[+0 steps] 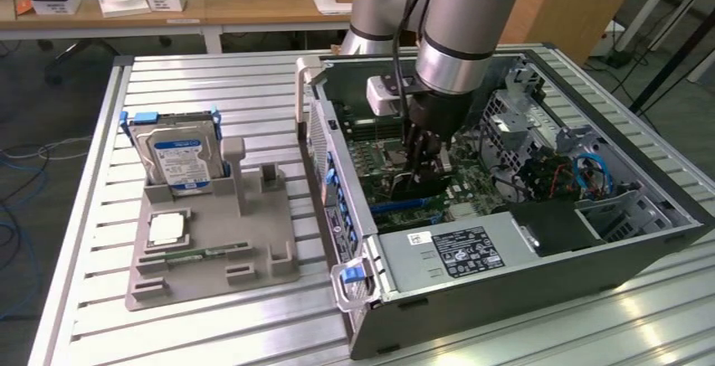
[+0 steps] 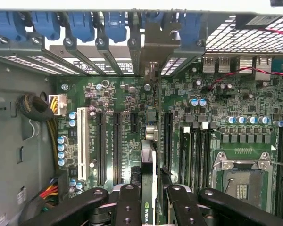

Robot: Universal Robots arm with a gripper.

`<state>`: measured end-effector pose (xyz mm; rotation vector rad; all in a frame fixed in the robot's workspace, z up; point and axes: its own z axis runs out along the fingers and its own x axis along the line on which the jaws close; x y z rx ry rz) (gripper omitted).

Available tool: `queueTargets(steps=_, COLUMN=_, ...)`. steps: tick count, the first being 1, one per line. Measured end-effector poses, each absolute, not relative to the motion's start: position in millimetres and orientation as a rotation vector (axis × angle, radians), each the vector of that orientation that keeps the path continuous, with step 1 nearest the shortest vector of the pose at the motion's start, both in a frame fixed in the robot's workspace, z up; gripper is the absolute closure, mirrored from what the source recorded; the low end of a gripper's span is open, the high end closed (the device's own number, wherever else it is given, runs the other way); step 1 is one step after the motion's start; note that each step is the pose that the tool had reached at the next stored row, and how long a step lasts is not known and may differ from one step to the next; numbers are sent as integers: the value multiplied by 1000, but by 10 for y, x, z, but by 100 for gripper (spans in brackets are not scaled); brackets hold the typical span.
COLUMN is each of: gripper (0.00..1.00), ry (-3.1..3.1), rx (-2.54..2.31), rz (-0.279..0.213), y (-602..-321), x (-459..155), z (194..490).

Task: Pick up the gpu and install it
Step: 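Insert the gpu into the slot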

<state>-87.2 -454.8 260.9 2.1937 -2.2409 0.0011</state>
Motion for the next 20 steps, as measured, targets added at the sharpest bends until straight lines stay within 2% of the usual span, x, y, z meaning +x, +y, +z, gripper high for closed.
queueTargets(steps=20, gripper=74, ry=-2241, rx=2193, rz=1, y=-4549, x=-889, z=2463)
